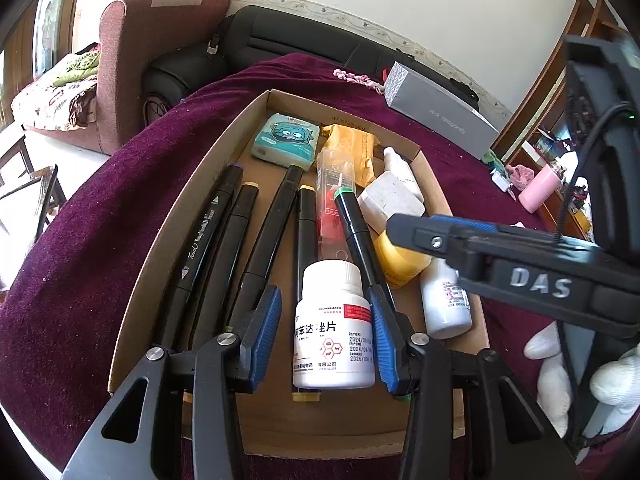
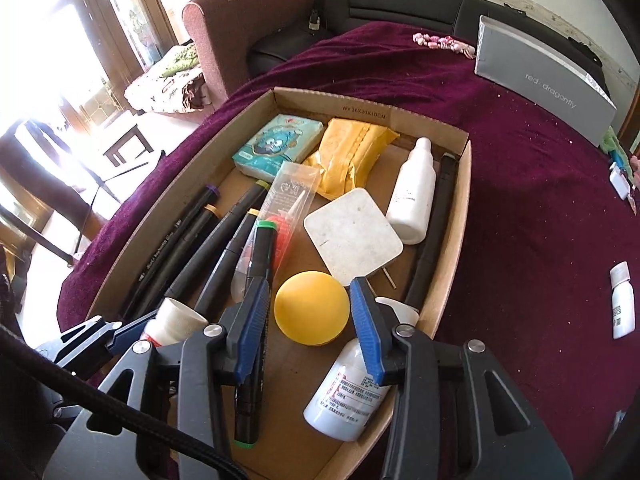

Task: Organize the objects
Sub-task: 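Carry the pill bottle and yellow container into the cardboard box with both grippers, then open both grippers to release the items in the box and withdraw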

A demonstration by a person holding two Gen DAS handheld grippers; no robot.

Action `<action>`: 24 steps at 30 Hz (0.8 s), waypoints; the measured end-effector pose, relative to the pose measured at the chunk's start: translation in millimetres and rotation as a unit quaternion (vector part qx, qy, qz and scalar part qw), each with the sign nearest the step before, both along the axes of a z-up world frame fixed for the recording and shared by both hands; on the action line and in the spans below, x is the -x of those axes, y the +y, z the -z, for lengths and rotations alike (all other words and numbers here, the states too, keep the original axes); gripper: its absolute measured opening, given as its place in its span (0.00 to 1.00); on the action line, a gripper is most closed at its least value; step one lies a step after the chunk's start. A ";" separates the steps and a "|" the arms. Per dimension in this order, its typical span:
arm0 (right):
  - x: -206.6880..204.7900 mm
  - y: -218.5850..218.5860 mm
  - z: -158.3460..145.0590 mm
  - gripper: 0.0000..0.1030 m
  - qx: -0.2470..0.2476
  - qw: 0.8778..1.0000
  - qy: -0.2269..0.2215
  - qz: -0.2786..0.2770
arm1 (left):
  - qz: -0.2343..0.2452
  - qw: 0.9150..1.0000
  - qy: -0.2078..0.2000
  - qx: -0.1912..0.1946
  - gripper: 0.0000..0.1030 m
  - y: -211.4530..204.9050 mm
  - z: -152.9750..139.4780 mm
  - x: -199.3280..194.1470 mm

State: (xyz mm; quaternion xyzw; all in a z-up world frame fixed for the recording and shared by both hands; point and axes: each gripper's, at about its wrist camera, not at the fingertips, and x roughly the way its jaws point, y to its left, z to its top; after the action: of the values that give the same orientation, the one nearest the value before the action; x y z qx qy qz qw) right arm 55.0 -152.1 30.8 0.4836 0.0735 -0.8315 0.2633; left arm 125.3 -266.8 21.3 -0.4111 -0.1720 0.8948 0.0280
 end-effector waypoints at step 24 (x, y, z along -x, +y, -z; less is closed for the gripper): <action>-39.8 90.3 -29.5 0.57 0.073 0.989 0.091 0.092 | -0.084 0.977 0.092 0.174 0.73 56.6 -69.6 -38.6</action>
State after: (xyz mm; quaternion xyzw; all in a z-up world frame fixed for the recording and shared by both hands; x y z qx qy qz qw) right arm 94.7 -61.8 60.3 0.3900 -0.0086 -0.8960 0.2124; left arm 163.9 -210.2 90.9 -0.3098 -0.0441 0.9441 -0.1034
